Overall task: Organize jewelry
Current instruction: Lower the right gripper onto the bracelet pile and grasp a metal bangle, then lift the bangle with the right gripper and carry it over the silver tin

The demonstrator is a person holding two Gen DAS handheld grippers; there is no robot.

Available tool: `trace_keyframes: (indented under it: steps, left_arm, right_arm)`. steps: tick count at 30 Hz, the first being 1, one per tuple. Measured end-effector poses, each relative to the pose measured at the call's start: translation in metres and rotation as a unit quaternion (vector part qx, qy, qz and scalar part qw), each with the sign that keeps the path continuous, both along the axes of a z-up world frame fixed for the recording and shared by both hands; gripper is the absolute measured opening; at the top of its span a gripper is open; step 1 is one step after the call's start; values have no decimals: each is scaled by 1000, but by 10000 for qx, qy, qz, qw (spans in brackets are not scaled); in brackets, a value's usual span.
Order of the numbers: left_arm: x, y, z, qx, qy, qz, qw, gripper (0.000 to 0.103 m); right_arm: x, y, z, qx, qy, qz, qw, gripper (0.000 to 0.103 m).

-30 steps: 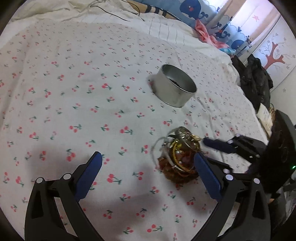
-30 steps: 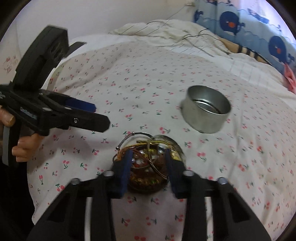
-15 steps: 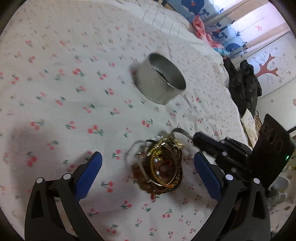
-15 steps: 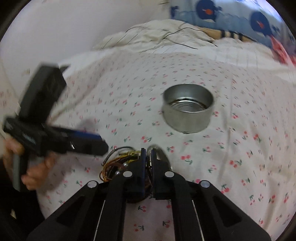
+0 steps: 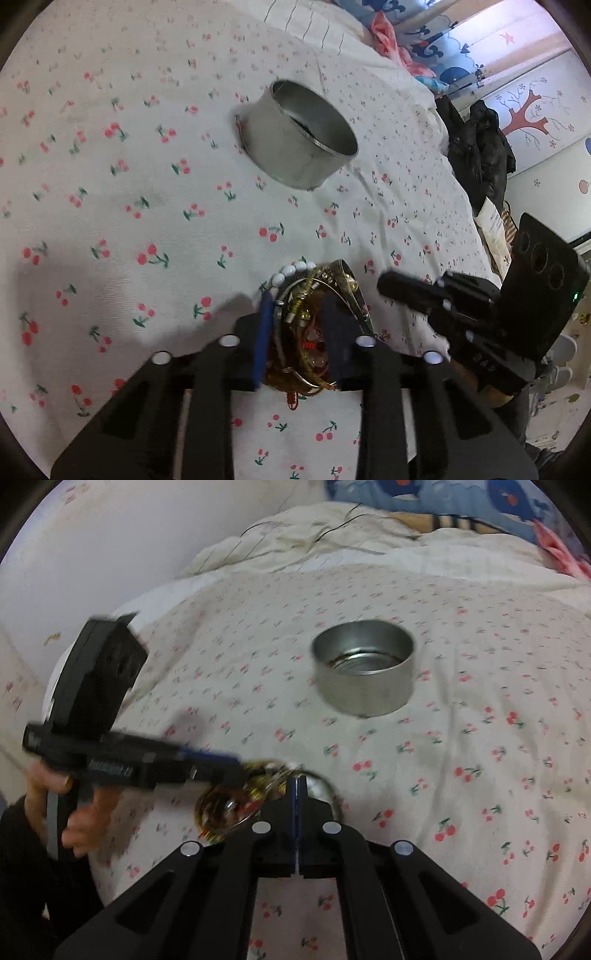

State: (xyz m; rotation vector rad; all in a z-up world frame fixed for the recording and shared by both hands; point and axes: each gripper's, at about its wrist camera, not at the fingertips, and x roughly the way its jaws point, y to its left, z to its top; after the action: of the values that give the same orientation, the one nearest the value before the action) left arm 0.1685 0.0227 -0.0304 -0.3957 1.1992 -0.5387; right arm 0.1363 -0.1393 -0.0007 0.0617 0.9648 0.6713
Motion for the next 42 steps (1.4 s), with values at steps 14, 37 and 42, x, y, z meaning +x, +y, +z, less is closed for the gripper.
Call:
trace_keyframes:
  steps: [14,37,42]
  left_arm:
    - [1,23,-4,-185,244,101,9995,15]
    - [-11,4,11,352,-278,-406,9982,19]
    - [-18,-9,10,560,-328,-656,9957,41]
  right_arm:
    - [-11,17,-17,-503,45,444,9977,31]
    - [7,-24,-3,466,262,-362,9979,8]
    - [8,-24,-2,502,278,-368,9977,8]
